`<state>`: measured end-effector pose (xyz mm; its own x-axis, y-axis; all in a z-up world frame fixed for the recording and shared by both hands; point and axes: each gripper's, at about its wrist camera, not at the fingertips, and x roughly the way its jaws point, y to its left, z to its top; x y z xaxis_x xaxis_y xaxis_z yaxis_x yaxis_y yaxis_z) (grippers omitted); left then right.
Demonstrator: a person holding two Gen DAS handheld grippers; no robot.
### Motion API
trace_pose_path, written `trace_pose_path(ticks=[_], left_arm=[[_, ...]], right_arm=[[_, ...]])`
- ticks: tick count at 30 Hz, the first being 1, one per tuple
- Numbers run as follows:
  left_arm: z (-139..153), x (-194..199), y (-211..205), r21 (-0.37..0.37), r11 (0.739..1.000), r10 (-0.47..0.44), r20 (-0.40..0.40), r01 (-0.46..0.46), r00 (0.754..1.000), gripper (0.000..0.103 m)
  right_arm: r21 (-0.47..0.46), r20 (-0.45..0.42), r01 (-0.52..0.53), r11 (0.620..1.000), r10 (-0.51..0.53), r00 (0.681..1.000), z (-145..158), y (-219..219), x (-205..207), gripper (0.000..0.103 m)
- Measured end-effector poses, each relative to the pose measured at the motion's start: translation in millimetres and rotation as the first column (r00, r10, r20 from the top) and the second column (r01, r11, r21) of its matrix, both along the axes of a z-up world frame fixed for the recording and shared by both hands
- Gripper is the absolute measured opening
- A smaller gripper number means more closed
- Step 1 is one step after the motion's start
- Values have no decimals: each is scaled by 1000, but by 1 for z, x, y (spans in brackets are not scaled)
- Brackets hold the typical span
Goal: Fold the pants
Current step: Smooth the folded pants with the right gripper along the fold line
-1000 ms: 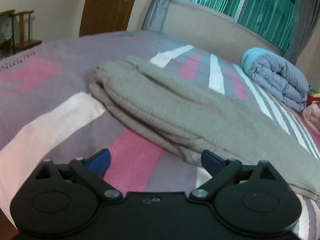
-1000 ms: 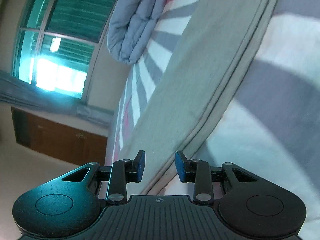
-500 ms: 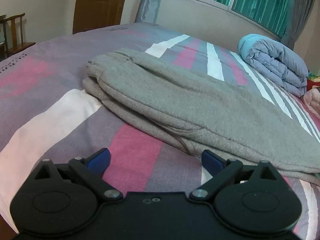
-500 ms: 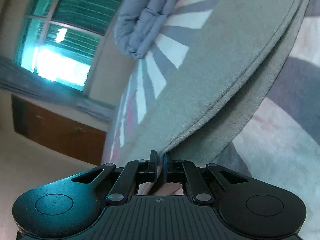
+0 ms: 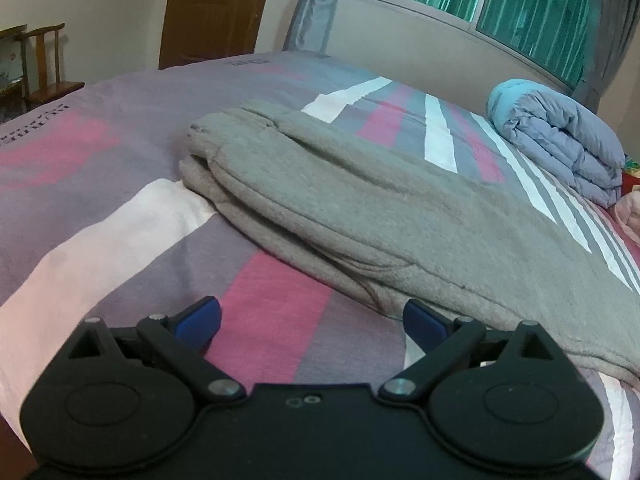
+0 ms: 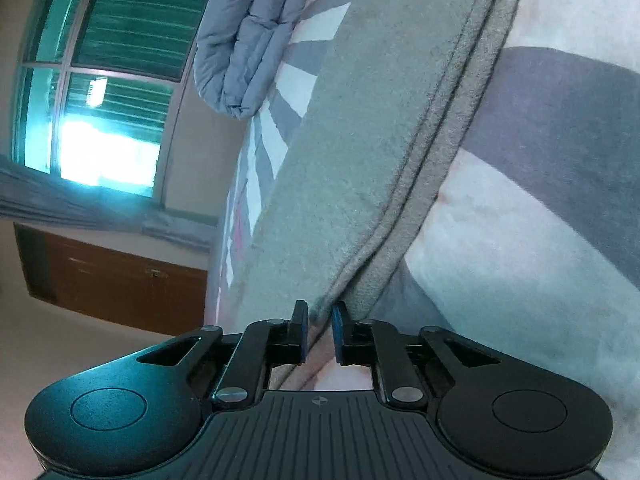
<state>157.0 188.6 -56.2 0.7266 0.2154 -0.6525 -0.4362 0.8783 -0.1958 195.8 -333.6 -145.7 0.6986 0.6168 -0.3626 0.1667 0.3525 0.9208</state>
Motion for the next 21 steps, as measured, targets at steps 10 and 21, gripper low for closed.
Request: trace_pose_path(ticks=[10,21], left_arm=[[-1,1,1,-4,1000,0,-9,0,1000,93],[-1,3,0,-5,1000,-1,-13,1,1000,94]], right_arm=[[-91,75,-75,993,82,994,14,23,13,4],[-97,91,-79,992,88,992,9,21,8,4]])
